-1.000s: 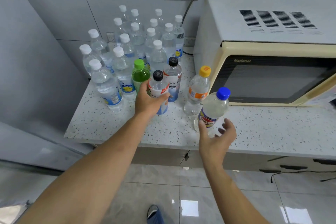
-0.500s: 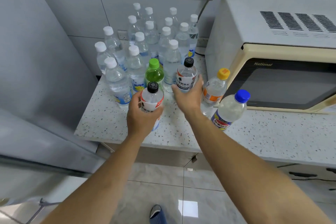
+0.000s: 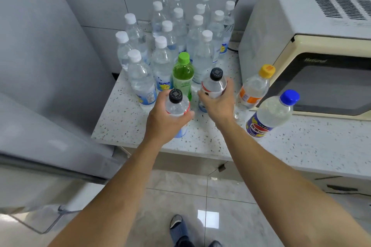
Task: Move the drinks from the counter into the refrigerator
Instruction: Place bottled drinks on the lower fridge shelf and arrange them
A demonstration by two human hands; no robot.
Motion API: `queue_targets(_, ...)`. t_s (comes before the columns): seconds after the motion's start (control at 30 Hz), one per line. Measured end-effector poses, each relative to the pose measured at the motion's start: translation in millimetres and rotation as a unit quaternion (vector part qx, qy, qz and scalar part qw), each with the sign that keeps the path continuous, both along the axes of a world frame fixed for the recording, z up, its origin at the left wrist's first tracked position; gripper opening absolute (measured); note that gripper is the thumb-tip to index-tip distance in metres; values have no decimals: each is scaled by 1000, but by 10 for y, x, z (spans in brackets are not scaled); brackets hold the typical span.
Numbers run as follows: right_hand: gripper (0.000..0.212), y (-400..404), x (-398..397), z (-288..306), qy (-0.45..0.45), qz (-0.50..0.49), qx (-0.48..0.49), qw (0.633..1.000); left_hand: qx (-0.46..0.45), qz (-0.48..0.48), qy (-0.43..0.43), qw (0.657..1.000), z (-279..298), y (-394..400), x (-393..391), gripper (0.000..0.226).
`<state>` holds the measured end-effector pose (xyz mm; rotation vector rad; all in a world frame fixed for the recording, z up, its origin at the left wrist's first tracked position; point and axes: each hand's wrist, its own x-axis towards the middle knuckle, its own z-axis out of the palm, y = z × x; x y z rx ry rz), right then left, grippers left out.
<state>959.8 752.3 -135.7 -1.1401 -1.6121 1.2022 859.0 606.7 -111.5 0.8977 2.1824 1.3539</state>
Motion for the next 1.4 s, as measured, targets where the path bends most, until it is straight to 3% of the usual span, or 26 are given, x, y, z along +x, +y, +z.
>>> queue_targets(0.23,58,-563,520,-19,24,99,36,994,9,35,-46,998,-42,-273,89,64)
queue_targets(0.43,57,-893,954,16,35,166,20,985,46,127,-105,985,-33,-615,443,61)
queue_targets(0.63,58,-1198,1428,-16,36,204,-19,978,99,180,-218,954,-126,-1232,967,46)
queue_targets(0.9,54,-1919,1777,-281,31,298,-99,949,119,299,-289,901,-448,-2446,1735,40)
queue_targets(1.1,59,-2637,1747,-501,1,391,-110,914,109,389,-252,879,-587,-3292,2085,53)
queue_targets(1.27,60,-3269,1552,-566,-30,468,-121,875,140,476,-218,840,-599,-4028,2201,37)
queue_targets(1.4,56,-3806,1296,-558,-44,512,-129,848,170,522,-209,809,-550,-4566,2151,48)
